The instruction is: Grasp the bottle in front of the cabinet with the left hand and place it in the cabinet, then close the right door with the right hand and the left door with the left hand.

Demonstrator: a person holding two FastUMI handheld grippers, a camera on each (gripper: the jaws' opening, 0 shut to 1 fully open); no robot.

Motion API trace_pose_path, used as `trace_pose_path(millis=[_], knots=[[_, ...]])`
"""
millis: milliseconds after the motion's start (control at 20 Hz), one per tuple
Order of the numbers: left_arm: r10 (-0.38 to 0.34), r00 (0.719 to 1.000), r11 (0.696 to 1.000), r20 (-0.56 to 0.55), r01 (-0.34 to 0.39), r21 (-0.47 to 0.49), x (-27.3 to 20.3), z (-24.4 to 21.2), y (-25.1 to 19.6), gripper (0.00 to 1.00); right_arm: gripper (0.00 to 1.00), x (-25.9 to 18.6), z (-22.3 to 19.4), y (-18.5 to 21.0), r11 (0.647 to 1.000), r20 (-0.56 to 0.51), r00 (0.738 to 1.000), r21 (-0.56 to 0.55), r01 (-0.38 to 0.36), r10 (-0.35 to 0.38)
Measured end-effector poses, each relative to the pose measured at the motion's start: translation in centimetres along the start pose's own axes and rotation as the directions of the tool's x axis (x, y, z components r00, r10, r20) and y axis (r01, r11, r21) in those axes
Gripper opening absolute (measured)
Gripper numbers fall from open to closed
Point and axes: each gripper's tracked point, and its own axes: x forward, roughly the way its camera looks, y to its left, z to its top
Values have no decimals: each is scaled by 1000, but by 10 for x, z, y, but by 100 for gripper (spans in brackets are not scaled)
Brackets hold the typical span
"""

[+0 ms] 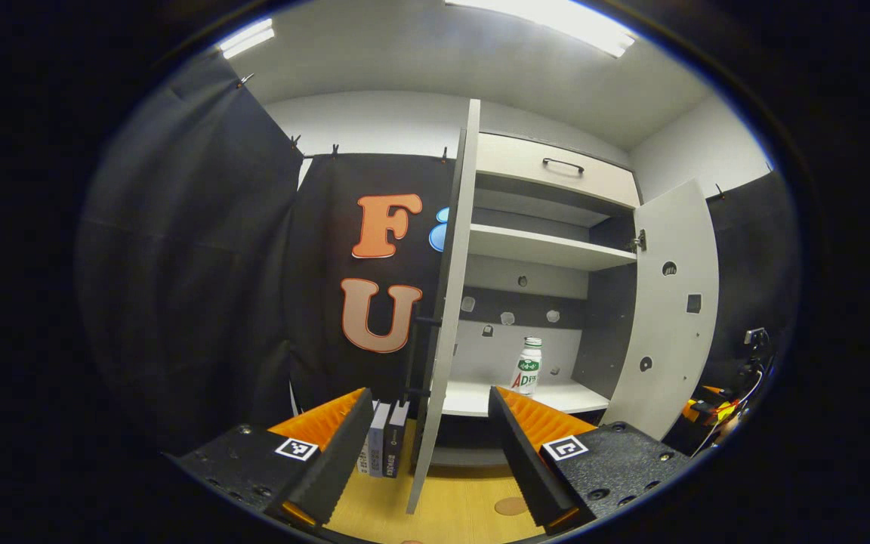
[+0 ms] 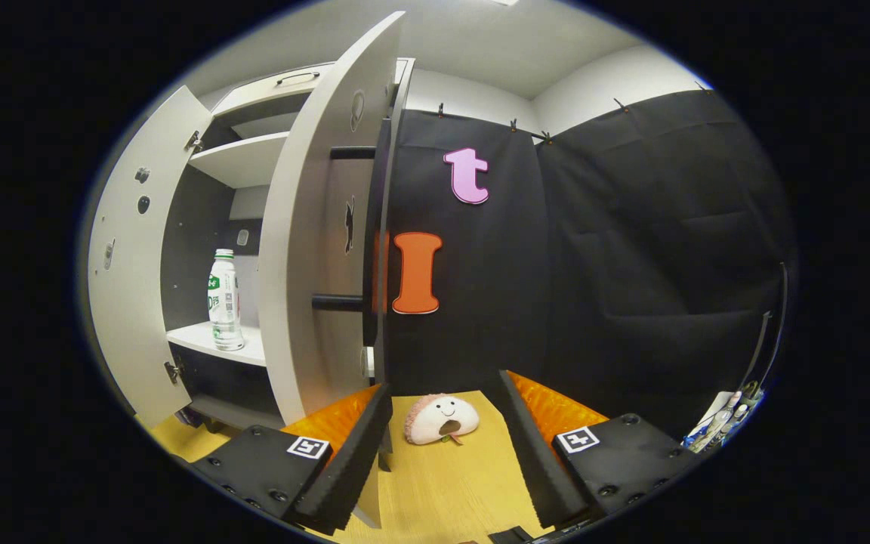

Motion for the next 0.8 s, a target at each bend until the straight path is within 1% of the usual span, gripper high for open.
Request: trace_pose_path(millis=[50, 250, 450, 550, 600, 650, 700, 800], knots=[[2, 1000, 1000, -3, -2, -7, 1, -1, 2, 93, 93, -1, 0, 6, 1000, -4, 1000, 7, -9, 9], [34, 999, 999, 4, -34, -10, 4, 4, 16, 93, 94, 1, -4, 51, 996, -28, 996, 44, -81, 82], [63, 998, 998, 7, -63, 15, 3, 8, 30, 93, 93, 6, -1, 90, 993, -21, 993, 18, -116, 117], [81, 997, 996, 11, -82, 26, 3, 9, 39, 93, 93, 10, -1, 109, 989, -15, 989, 16, -145, 146], [91, 996, 995, 13, -92, 31, 2, 7, 43, 97, 93, 14, -2, 117, 988, -15, 988, 12, -153, 154], [100, 995, 994, 12, -100, 35, 2, 6, 47, 97, 93, 20, -4, 123, 988, -21, 987, 11, -157, 157], [106, 994, 994, 13, -106, 37, 2, 7, 50, 93, 93, 26, -4, 130, 987, -23, 986, 16, -162, 163], [121, 992, 992, 21, -121, 40, 0, 9, 57, 93, 93, 36, -5, 147, 983, -24, 983, 33, -182, 183]])
